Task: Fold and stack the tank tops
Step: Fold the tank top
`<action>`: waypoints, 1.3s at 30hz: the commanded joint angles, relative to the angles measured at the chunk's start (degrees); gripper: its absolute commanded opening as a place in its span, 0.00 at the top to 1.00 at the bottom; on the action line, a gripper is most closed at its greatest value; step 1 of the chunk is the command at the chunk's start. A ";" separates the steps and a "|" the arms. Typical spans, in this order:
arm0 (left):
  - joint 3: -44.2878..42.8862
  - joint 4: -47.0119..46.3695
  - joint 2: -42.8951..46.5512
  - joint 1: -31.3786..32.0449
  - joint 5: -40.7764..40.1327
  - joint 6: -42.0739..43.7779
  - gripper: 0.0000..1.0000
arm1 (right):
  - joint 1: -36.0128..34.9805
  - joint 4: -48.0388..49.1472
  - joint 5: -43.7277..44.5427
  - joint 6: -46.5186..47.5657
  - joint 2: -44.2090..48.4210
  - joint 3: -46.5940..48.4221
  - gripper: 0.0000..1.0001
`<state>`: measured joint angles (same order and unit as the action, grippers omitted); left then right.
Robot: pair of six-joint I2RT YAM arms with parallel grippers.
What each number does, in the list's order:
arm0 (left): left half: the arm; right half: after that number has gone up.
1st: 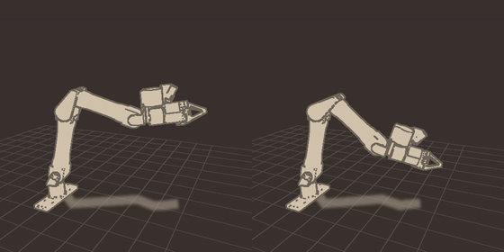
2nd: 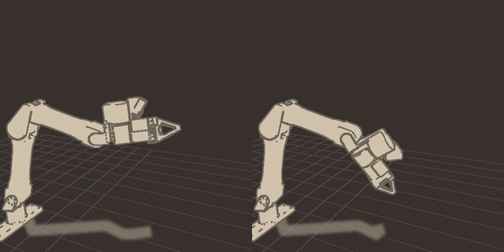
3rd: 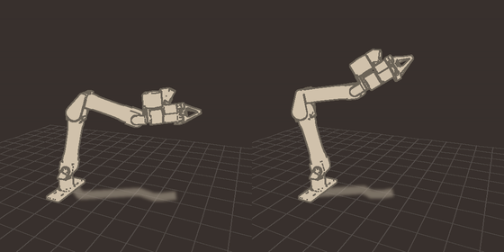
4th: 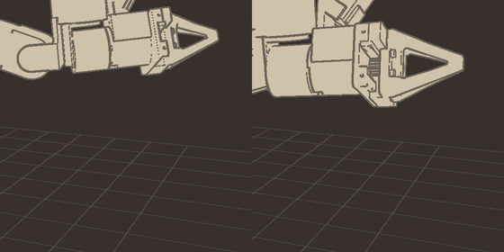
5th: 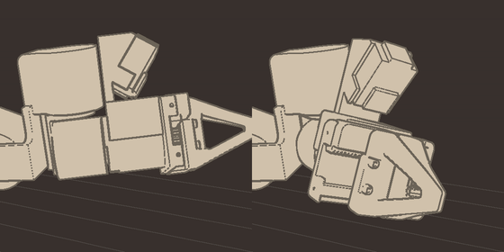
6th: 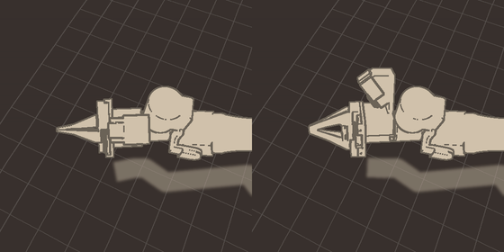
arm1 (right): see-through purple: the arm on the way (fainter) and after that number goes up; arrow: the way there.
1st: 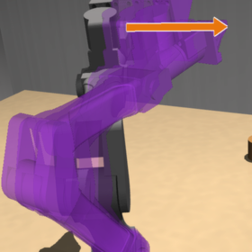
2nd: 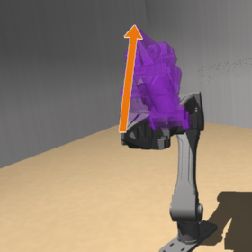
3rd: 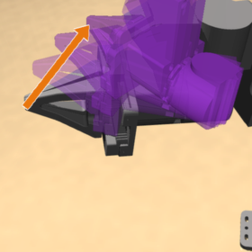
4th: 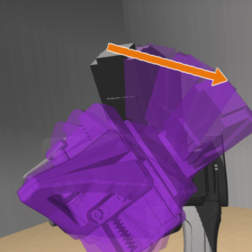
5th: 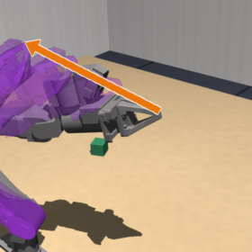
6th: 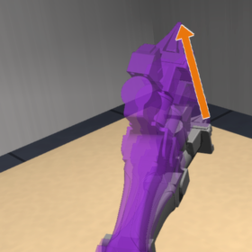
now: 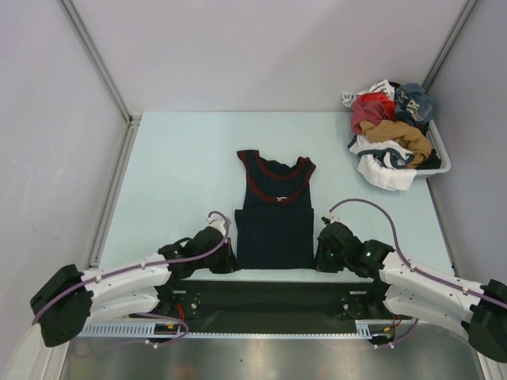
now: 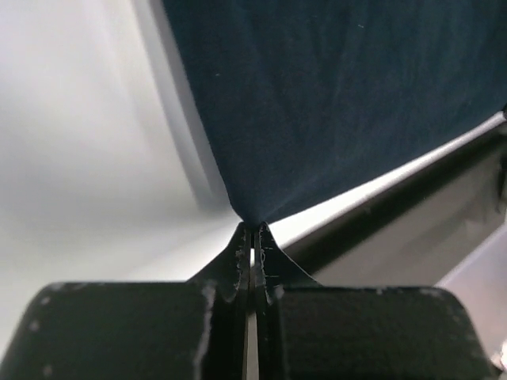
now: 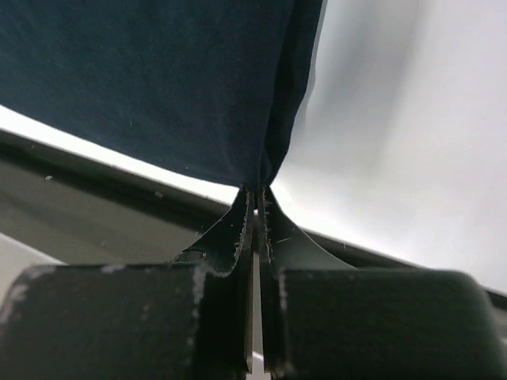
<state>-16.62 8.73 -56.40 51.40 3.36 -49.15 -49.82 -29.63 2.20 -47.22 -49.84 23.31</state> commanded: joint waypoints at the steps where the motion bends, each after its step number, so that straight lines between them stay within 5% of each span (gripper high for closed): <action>1: -0.95 10.41 5.24 1.25 1.12 -1.65 1.00 | -0.36 -8.86 1.75 -1.12 4.56 4.37 1.00; 6: -4.73 13.41 10.79 1.25 1.75 -1.83 1.00 | -0.36 -14.31 3.51 -0.33 6.60 10.16 1.00; 14: -16.77 17.46 5.43 -1.73 2.79 3.00 1.00 | -0.01 -15.90 7.11 3.89 2.30 22.20 1.00; 26: -33.02 18.25 -5.89 -17.81 9.39 13.98 1.00 | 19.39 -8.78 -1.67 17.24 -10.79 34.95 1.00; 39: -44.54 15.88 -20.23 -28.37 15.28 17.68 1.00 | 30.74 -2.63 -11.42 21.20 -29.41 48.84 1.00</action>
<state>-57.78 25.80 -75.31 25.12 16.86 -33.95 -21.39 -35.38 -7.77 -28.32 -76.99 67.44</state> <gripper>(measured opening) 0.010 0.012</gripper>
